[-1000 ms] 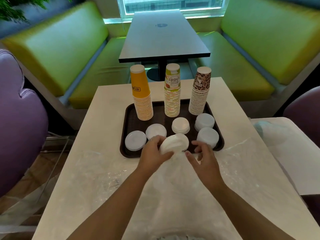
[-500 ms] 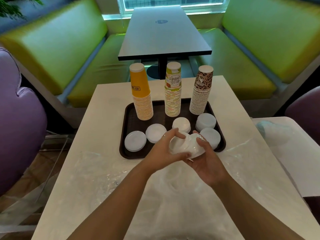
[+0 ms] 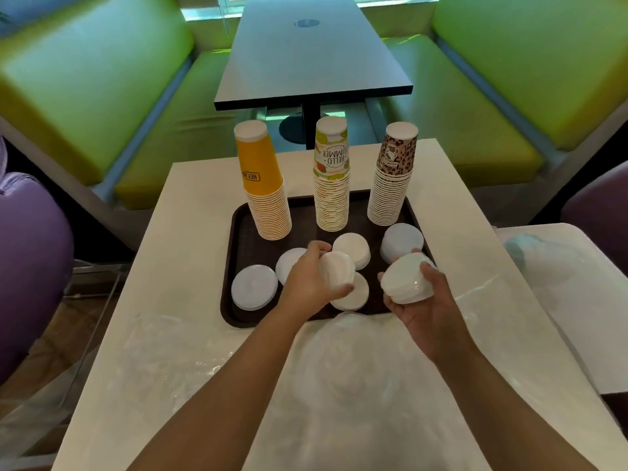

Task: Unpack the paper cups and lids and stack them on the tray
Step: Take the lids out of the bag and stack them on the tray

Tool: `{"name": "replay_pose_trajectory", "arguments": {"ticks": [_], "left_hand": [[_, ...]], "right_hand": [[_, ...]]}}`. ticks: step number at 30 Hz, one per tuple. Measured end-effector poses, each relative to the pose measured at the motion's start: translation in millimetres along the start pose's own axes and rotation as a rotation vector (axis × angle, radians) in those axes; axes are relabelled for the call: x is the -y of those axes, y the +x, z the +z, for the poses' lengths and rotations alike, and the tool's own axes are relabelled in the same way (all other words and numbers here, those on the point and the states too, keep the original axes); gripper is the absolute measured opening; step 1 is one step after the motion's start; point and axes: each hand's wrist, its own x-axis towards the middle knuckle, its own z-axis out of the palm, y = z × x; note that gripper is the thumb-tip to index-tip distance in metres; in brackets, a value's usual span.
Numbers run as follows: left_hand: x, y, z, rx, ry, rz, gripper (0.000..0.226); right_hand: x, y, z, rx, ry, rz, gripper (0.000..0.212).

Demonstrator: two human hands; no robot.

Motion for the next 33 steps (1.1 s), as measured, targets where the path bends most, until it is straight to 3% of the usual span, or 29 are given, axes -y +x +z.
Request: {"name": "replay_pose_trajectory", "arguments": {"ticks": [5, 8, 13, 22, 33], "left_hand": [[4, 20, 35, 0.097, 0.217, 0.005, 0.078], [8, 22, 49, 0.116, 0.270, 0.014, 0.077], [13, 23, 60, 0.061, 0.332, 0.069, 0.077], [20, 20, 76, -0.012, 0.308, 0.053, 0.090], [18, 21, 85, -0.020, 0.369, 0.069, 0.079]], "right_hand": [[17, 14, -11, 0.070, -0.020, -0.044, 0.098], [20, 18, -15, 0.073, -0.022, -0.057, 0.106], [21, 23, -17, 0.067, -0.018, -0.046, 0.109], [16, 26, -16, 0.122, 0.008, -0.040, 0.093], [16, 26, -15, 0.136, -0.008, -0.051, 0.095]]}}
